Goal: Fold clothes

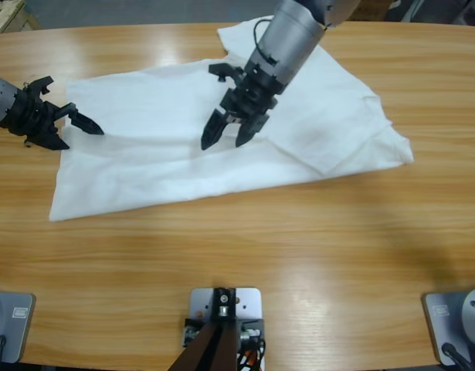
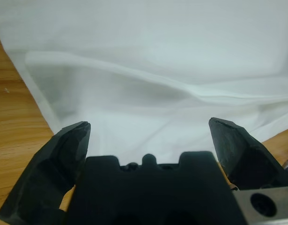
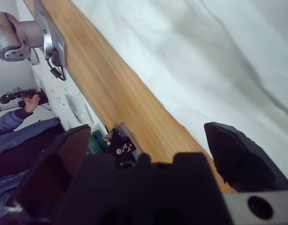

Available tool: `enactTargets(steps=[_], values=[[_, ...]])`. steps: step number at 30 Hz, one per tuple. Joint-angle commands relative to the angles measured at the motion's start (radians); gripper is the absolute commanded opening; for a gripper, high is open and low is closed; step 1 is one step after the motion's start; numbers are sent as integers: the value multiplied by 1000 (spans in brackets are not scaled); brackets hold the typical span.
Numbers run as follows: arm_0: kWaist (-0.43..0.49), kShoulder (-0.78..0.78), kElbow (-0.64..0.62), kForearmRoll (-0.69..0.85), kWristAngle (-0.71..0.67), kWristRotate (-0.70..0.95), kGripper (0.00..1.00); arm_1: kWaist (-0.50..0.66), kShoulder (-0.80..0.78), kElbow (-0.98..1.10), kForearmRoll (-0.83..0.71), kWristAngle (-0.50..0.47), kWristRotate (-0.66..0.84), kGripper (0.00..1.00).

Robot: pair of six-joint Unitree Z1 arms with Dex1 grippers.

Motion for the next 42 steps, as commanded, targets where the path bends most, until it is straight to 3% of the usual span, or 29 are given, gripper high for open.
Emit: enactTargets(steps=[1, 18, 29, 42], values=[[10, 11, 28, 9, 13, 16, 1000, 9, 103, -7, 13, 19, -36, 1000], [17, 23, 25, 9, 13, 26, 1000, -12, 168, -53, 24, 19, -50, 1000], [22, 26, 22, 9, 13, 29, 1000, -109, 182, -92, 47, -8, -57, 1000], [30, 34, 19, 9, 13, 33, 1000, -145, 212, -136, 77, -25, -71, 1000]])
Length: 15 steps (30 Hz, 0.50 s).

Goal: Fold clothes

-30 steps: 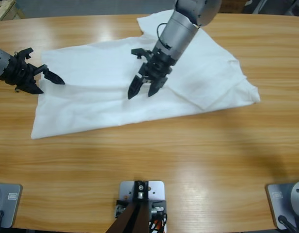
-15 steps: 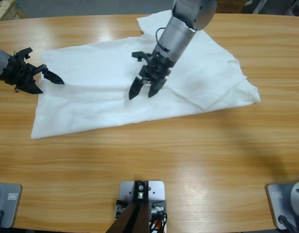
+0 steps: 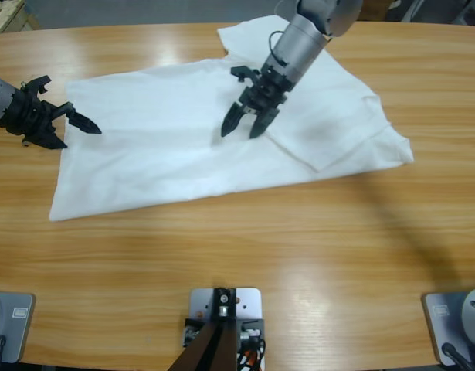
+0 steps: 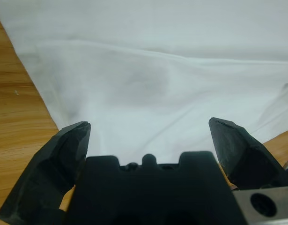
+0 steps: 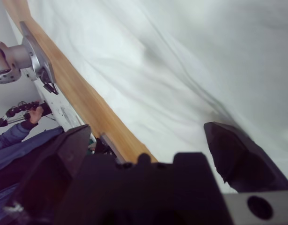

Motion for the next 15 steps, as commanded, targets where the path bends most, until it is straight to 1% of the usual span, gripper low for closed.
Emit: enactTargets(steps=[1, 10, 13, 15], values=[[14, 35, 19, 9, 13, 16, 1000, -41, 73, -22, 21, -28, -17, 1000], [14, 35, 19, 9, 13, 16, 1000, -82, 74, -87, 63, -49, -17, 1000], [19, 31, 21, 9, 13, 16, 1000, -91, 21, -88, 71, -47, -9, 1000], [34, 22, 23, 13, 13, 16, 1000, -119, -37, -71, 73, -46, -4, 1000]])
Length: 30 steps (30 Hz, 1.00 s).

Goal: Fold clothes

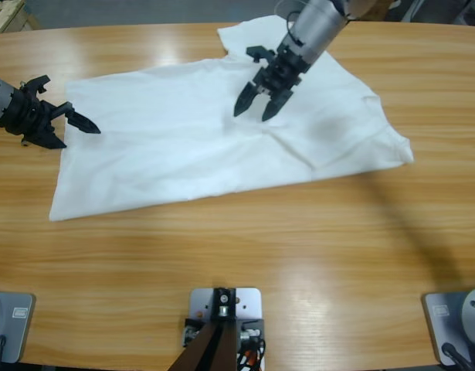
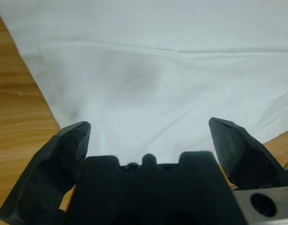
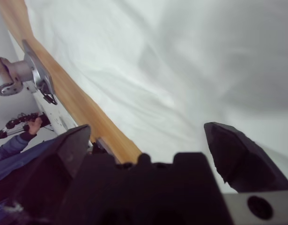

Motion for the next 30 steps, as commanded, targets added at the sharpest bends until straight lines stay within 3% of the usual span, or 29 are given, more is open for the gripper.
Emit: enactTargets(steps=[1, 7, 10, 14, 16, 19, 30], values=[[44, 18, 23, 18, 13, 10, 1000, -71, -69, 27, 25, -13, 0, 1000], [217, -75, 29, 53, 4, 12, 1000, -313, -287, 212, -51, 95, -32, 1000], [261, -133, 45, 52, 2, 13, 1000, -391, -406, 368, -137, 101, -36, 1000], [247, -135, 49, 52, -130, 30, 1000, -388, -495, 539, -232, 100, -24, 1000], [191, -160, 59, 53, -166, 17, 1000, -376, -525, 594, -253, 101, -23, 1000], [116, -224, 94, 52, -157, -23, 997, -365, -570, 668, -274, 101, -23, 1000], [110, -322, 278, -49, -90, -257, 996, -335, -670, 850, -355, 116, -10, 1000]])
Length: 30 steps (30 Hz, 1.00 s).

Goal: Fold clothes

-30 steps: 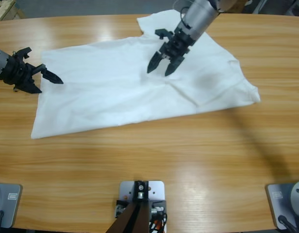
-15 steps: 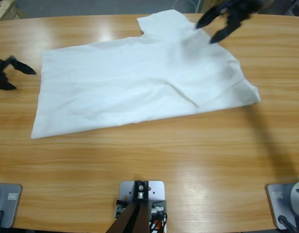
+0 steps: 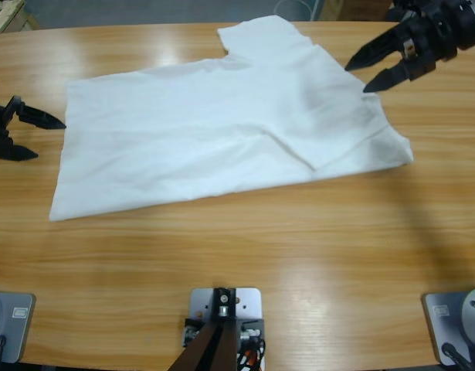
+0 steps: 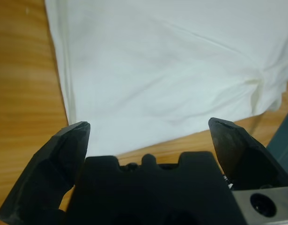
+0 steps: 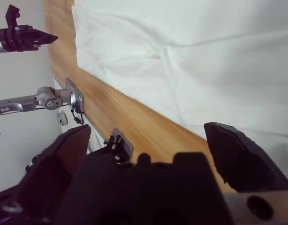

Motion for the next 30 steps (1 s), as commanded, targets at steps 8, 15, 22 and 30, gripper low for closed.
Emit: enactTargets(steps=[8, 15, 22, 30], values=[[6, 36, 172, -162, 57, -131, 996, 44, -77, 125, -46, 29, 11, 1000], [10, 130, 177, -226, 57, -128, 996, 44, -69, 123, -47, 28, 20, 1000], [13, 190, 175, -269, 57, -125, 996, 44, -63, 118, -46, 28, 24, 1000], [-6, 217, 171, -285, 54, -122, 996, 44, -61, 112, -46, 28, 29, 1000]])
